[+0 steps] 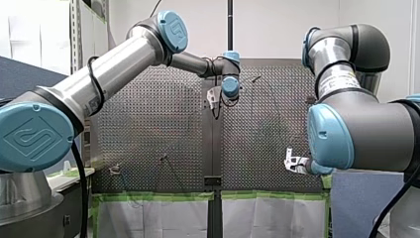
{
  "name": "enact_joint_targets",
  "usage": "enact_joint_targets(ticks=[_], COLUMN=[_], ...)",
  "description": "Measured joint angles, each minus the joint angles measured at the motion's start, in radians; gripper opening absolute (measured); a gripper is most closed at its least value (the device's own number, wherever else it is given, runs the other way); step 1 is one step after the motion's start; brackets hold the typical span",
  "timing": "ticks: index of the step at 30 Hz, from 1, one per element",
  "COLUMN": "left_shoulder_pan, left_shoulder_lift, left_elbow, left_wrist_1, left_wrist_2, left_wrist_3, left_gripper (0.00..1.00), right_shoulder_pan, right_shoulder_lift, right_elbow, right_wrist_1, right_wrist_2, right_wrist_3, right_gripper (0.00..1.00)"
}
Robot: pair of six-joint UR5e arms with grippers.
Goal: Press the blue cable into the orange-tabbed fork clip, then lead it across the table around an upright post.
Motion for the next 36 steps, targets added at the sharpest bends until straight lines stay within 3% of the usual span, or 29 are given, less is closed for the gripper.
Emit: enact_joint_targets(ticks=[14, 20, 29, 36], left_shoulder_pan=[-0.001, -0.001, -0.001, -0.001], left_shoulder_lift=[0.0, 0.0, 0.0, 0.0], left_elbow=[0.0, 0.0, 0.0, 0.0], left_wrist_1=[0.001, 0.001, 0.0, -0.005], left_wrist_2=[-0.012, -0.017, -0.021, -0.021], left_wrist_3=[-0.001, -0.002, -0.002, -0.002], left_gripper=[1.0, 1.0, 1.0, 1.0], right_shoulder_pan=[-0.026, -0.039, -0.049, -0.05], right_shoulder_lift=[0.141, 0.159, 0.226, 0.237], right_elbow=[-0.003, -0.006, -0.049, -0.069], right_wrist_1=[-0.11, -0.133, -0.135, -0.133], right_wrist_2=[-0.009, -0.015, -0.02, -0.02], right_wrist_3=[-0.004, -0.003, -0.009, -0.016], right_gripper=[0.0, 0.0, 0.0, 0.0])
